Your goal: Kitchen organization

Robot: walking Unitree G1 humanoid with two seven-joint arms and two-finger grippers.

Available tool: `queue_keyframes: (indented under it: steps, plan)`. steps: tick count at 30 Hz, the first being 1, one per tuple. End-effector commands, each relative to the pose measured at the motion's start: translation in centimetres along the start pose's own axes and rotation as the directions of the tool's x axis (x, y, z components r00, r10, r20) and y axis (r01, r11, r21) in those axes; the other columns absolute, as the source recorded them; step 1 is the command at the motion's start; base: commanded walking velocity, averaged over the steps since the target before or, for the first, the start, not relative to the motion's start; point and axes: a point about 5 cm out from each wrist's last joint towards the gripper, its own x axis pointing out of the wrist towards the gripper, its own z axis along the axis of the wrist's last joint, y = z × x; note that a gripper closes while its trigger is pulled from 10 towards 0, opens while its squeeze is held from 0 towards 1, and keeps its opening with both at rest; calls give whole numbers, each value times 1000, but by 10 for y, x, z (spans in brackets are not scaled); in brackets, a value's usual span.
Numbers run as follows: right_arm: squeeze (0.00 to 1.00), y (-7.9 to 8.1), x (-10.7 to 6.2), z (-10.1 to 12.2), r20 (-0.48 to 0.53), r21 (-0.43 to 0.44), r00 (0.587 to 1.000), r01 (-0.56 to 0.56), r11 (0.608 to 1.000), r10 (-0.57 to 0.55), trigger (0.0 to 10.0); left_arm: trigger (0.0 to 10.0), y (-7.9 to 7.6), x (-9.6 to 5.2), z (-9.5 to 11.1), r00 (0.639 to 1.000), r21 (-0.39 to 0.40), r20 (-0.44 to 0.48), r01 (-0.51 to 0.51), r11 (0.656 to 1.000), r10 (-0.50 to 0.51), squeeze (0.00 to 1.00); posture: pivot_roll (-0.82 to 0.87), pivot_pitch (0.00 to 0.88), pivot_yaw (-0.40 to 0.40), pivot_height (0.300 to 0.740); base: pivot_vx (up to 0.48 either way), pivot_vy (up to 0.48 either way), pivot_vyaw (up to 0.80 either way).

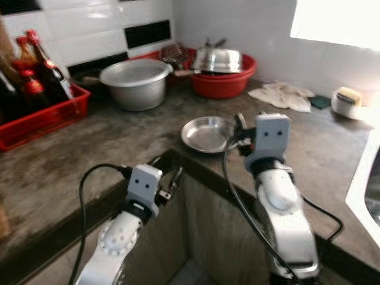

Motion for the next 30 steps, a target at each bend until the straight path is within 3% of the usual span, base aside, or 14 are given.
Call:
queue_keyframes:
  steps: [1, 6, 9, 12, 16, 17, 21, 22, 25, 30]
  plan:
    - [0, 6, 5, -7, -64, 19, 997, -33, 999, 34, 10000, 10000, 3, -2, -4, 999, 10, -27, -19, 1000, 20, 0, 159, 9, -35, 740, 0, 0, 0]
    - [0, 7, 30, -15, -179, 72, 982, -50, 996, 63, 10000, 10000, 0, -5, -5, 999, 4, -30, -22, 1000, 22, 0, 165, 19, -48, 740, 0, 0, 0]
    - [0, 6, 38, -14, -198, 85, 979, -40, 996, 56, 10000, 10000, 0, -6, -5, 999, 2, -33, -25, 1000, 25, 0, 166, 22, -54, 740, 0, 0, 0]
    - [0, 10, 58, -17, -292, 60, 955, -40, 997, 56, 10000, 10000, -1, -8, -6, 999, -3, -38, -34, 999, 34, 0, 171, 30, -65, 740, 0, 0, 0]
    - [0, 11, 74, -11, -284, 48, 956, -57, 997, 68, 10000, 10000, -3, -10, -6, 999, -12, -41, -34, 999, 33, 0, 171, 38, -72, 740, 0, 0, 0]
    - [1000, 9, 78, -10, -294, 47, 954, -41, 998, 53, 10000, 10000, -5, -10, -6, 999, -16, -42, -29, 999, 28, 0, 173, 43, -76, 740, 0, 0, 0]
    - [1000, -1, 93, -5, -324, 8, 946, 40, 999, -35, 10000, 10000, -10, -14, -5, 999, -30, -46, -14, 999, 12, 0, 178, 52, -80, 740, 0, 0, 0]
    - [0, -2, 96, -4, -337, 5, 941, 47, 999, -43, 10000, 10000, -10, -15, -5, 999, -31, -48, -13, 999, 11, 0, 176, 54, -82, 740, 0, 0, 0]
    - [0, -5, 101, -5, -388, -7, 919, 68, 998, -65, 10000, 10000, -11, -16, -6, 998, -33, -54, -13, 999, 11, 0, 178, 58, -87, 740, 0, 0, 0]
    - [0, -14, 108, -1, -391, -19, 914, 108, 994, -106, 10000, 10000, -11, -17, -7, 998, -34, -63, -12, 999, 10, 0, 178, 60, -88, 740, 0, 0, 0]
